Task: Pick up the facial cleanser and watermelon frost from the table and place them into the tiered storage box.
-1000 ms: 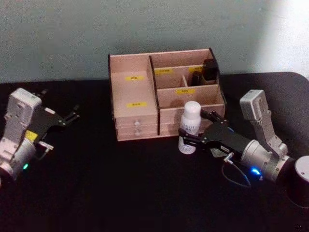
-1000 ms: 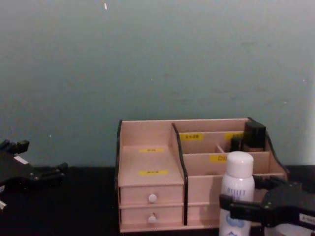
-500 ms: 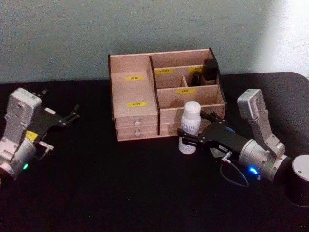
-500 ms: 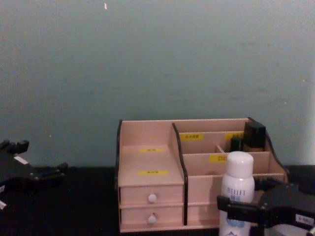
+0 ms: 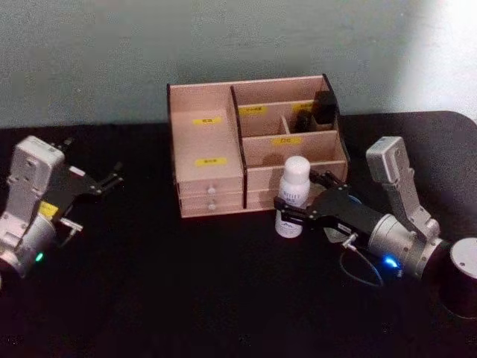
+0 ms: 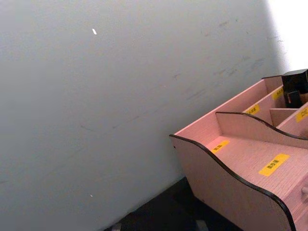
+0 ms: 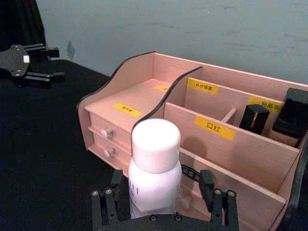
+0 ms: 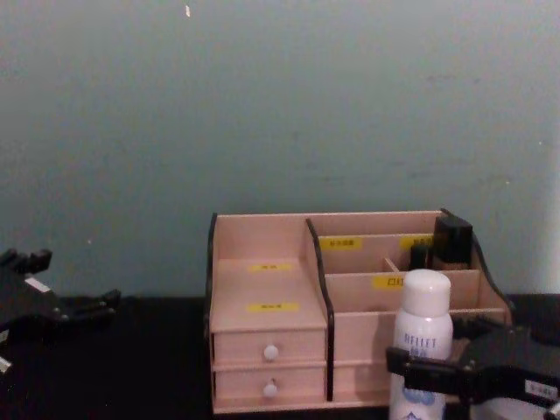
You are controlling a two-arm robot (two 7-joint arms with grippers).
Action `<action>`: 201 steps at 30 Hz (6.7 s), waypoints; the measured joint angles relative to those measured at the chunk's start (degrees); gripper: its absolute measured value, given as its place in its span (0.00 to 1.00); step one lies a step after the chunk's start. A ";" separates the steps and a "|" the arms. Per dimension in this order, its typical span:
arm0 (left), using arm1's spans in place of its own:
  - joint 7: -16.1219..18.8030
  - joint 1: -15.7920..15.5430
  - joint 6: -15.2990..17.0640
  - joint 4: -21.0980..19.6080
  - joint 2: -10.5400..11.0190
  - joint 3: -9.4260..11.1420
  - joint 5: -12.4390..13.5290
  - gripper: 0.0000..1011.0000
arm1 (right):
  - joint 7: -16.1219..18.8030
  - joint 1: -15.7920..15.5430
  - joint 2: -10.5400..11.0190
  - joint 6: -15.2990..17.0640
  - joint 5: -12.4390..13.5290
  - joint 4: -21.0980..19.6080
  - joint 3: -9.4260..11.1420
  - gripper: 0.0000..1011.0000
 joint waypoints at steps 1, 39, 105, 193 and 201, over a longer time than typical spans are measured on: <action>0.00 0.00 0.00 0.00 0.00 0.00 0.00 0.99 | 0.00 0.00 0.00 -0.01 0.00 -0.01 0.00 0.99; 0.00 0.00 0.00 0.00 0.00 0.00 0.00 0.99 | 0.09 -0.08 0.08 -0.13 0.00 -0.11 0.01 0.59; 0.00 0.00 0.00 0.00 0.00 0.00 0.00 0.99 | -2.13 20.03 -7.39 1.09 2.17 13.23 -1.04 0.59; 0.00 0.00 0.00 0.00 0.00 0.00 0.00 0.99 | -2.61 26.02 -14.07 -0.72 -6.15 29.24 0.27 0.71; 0.00 0.00 0.00 0.00 0.00 0.00 0.00 0.99 | -2.60 26.02 -14.08 -0.69 -6.15 29.22 0.25 0.92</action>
